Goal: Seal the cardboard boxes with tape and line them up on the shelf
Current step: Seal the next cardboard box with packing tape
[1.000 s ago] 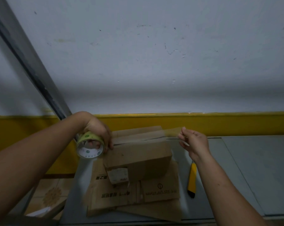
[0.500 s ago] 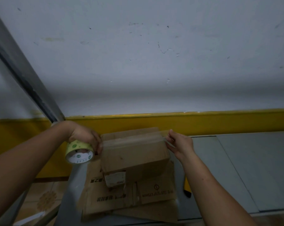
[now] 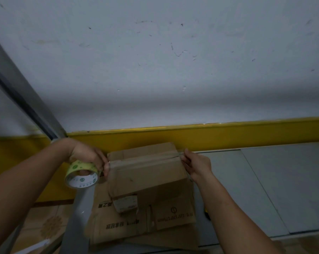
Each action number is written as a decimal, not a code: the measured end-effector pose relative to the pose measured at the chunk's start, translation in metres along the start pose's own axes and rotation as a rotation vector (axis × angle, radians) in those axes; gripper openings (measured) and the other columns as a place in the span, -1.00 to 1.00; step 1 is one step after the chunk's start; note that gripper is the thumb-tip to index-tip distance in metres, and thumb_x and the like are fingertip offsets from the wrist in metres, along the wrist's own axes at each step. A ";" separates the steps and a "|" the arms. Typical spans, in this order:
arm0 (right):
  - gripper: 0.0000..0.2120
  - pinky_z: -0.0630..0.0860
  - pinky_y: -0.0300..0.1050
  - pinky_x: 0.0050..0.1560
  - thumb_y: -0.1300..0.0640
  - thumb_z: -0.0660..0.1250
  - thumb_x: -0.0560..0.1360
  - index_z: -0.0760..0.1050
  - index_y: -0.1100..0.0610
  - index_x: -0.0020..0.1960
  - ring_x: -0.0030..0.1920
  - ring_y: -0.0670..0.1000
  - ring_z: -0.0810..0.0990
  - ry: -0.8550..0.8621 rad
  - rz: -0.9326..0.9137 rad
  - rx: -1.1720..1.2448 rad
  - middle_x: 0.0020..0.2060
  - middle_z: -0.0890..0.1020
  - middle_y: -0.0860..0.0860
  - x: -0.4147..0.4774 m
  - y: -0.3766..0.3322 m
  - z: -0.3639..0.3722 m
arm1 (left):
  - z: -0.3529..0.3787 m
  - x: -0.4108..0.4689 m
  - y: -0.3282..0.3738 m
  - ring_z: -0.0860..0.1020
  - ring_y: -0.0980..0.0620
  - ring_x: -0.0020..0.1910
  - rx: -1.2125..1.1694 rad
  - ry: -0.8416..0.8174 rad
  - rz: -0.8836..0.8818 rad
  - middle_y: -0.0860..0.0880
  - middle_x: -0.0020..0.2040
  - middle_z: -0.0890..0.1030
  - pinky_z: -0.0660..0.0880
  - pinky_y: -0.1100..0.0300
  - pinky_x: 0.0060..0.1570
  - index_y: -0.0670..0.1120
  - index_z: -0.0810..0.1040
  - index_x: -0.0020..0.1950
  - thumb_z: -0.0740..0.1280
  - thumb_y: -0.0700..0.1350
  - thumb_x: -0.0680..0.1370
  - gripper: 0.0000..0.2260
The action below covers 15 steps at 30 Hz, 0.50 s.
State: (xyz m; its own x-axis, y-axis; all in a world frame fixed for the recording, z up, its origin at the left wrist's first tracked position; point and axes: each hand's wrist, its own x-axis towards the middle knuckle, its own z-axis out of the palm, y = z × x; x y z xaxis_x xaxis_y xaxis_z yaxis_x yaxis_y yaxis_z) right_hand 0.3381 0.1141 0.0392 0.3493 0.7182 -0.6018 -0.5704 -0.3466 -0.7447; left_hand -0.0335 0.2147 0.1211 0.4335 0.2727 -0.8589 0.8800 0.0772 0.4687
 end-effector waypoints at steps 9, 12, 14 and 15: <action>-0.83 0.67 -0.01 -0.04 0.18 0.56 0.48 0.67 0.27 -0.02 -0.18 0.03 0.75 0.016 0.002 -0.095 -0.16 0.76 0.15 0.007 0.009 -0.004 | 0.000 0.005 -0.014 0.56 -0.03 -0.31 -0.053 0.031 0.010 -0.18 -0.10 0.61 0.49 0.21 -0.34 -0.14 0.70 0.22 0.34 -0.07 0.53 -0.67; -0.85 0.64 -0.05 -0.11 0.18 0.57 0.47 0.68 0.25 -0.05 -0.22 0.00 0.75 0.027 0.010 -0.134 -0.19 0.76 0.13 0.007 0.007 -0.004 | 0.002 0.007 -0.015 0.59 0.01 -0.30 -0.043 0.055 -0.013 -0.08 -0.17 0.66 0.51 0.21 -0.32 -0.11 0.72 0.17 0.35 -0.05 0.52 -0.70; -0.85 0.60 -0.06 -0.10 0.17 0.57 0.47 0.68 0.23 -0.04 -0.17 -0.02 0.75 0.037 -0.005 -0.180 -0.19 0.77 0.09 0.010 0.006 -0.006 | 0.005 0.009 -0.011 0.62 0.08 -0.31 -0.003 0.081 -0.036 0.03 -0.22 0.69 0.52 0.23 -0.30 -0.11 0.72 0.13 0.36 -0.09 0.58 -0.79; -0.84 0.56 -0.06 -0.07 0.15 0.57 0.47 0.69 0.21 -0.03 -0.13 -0.03 0.75 0.041 -0.013 -0.213 -0.19 0.77 0.06 0.011 0.006 -0.007 | 0.007 0.011 -0.009 0.63 0.11 -0.32 0.022 0.097 -0.054 0.07 -0.24 0.70 0.52 0.24 -0.29 -0.10 0.72 0.12 0.35 -0.13 0.63 -0.83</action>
State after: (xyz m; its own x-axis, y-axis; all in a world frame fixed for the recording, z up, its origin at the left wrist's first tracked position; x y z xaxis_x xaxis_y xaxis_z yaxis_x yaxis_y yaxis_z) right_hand 0.3433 0.1160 0.0260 0.3879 0.7002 -0.5994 -0.3974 -0.4597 -0.7942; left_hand -0.0358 0.2103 0.1063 0.3653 0.3601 -0.8584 0.9061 0.0737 0.4165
